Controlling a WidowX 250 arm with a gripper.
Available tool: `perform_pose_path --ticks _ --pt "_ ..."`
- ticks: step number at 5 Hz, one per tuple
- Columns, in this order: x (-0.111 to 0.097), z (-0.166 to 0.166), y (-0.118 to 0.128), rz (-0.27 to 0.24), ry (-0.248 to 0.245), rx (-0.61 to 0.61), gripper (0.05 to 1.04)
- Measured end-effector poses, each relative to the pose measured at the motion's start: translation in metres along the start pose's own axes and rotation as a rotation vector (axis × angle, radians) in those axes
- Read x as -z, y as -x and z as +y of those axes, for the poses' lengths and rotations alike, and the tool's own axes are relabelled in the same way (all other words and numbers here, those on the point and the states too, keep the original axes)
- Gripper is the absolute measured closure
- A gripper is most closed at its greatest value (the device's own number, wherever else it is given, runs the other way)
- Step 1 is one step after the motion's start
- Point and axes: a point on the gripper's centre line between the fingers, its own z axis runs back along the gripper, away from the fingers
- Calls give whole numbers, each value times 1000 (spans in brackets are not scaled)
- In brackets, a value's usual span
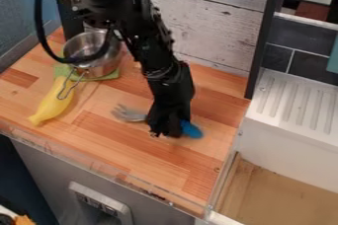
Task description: Place the blue fork to the rigth side of the table
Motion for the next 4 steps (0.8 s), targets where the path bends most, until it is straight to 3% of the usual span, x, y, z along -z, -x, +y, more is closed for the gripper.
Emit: perform_pose_path --ticks 1,2,3,4 --pt "0 1 4 28 -10 -14 314" --pt "-6 0 5 45 -15 -23 88" --pt "-16 -1 2 42 -25 -18 79" --pt "-35 1 -8 -2 -19 21 83"
